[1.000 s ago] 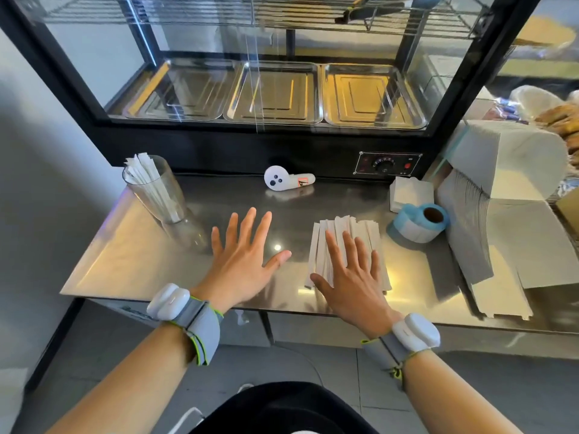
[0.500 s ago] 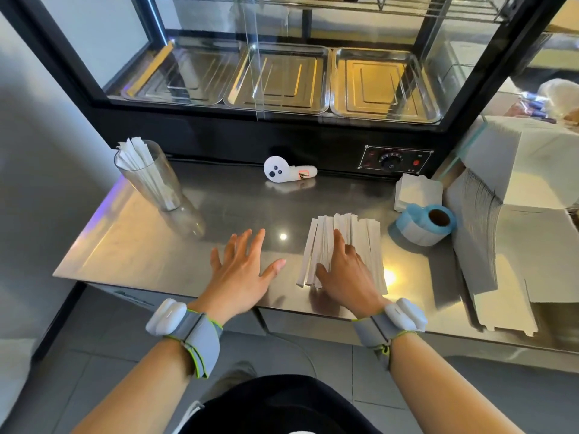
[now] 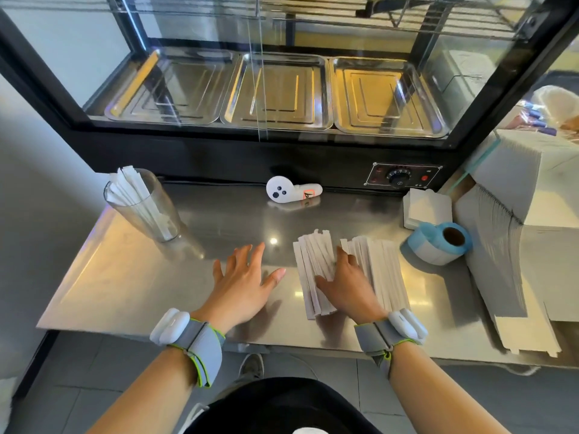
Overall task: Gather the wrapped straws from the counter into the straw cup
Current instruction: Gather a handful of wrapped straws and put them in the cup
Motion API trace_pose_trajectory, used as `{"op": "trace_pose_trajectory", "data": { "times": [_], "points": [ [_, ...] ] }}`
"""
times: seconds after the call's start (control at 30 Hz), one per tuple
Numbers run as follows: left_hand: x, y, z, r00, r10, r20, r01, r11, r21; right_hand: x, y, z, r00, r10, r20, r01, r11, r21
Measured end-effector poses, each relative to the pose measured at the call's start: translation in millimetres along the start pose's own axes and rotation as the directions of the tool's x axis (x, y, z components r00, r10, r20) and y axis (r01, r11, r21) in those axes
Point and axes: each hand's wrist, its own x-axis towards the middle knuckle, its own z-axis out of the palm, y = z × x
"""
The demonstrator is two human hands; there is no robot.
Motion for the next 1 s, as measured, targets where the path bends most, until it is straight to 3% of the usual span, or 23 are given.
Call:
{"op": "trace_pose_trajectory", "data": {
  "times": [0.27,0.5,0.63,0.87,1.0],
  "points": [
    [24.6,-19.9,-17.2,0.998,0.060,0.028,-0.060,0.998,-0.009,0.6,-32.5,23.1,0.993,0.120,-0.020,-0.121,0.990,-0.077],
    [34.3,-45.4,-25.4,0.994,0.090,0.062,-0.090,0.996,-0.004,4.5,-62.3,44.6,0.975,0.180,-0.128,-0.209,0.938,-0.275],
    [35.0,-59.7,-34.3,0.993,0.097,0.073,-0.097,0.995,-0.013,10.5,-72.3,51.8,0.963,0.214,-0.167,-0.250,0.937,-0.244],
    [33.7,-69.6,-38.8,0.994,0.090,0.059,-0.089,0.996,-0.030,18.7,-66.3,59.1,0.984,0.150,-0.095,-0.169,0.958,-0.232],
    [33.1,-67.7,-37.8,0.996,0.060,0.069,-0.057,0.997,-0.054,20.7,-61.8,52.4,0.988,0.141,-0.056,-0.144,0.988,-0.061]
  ]
}}
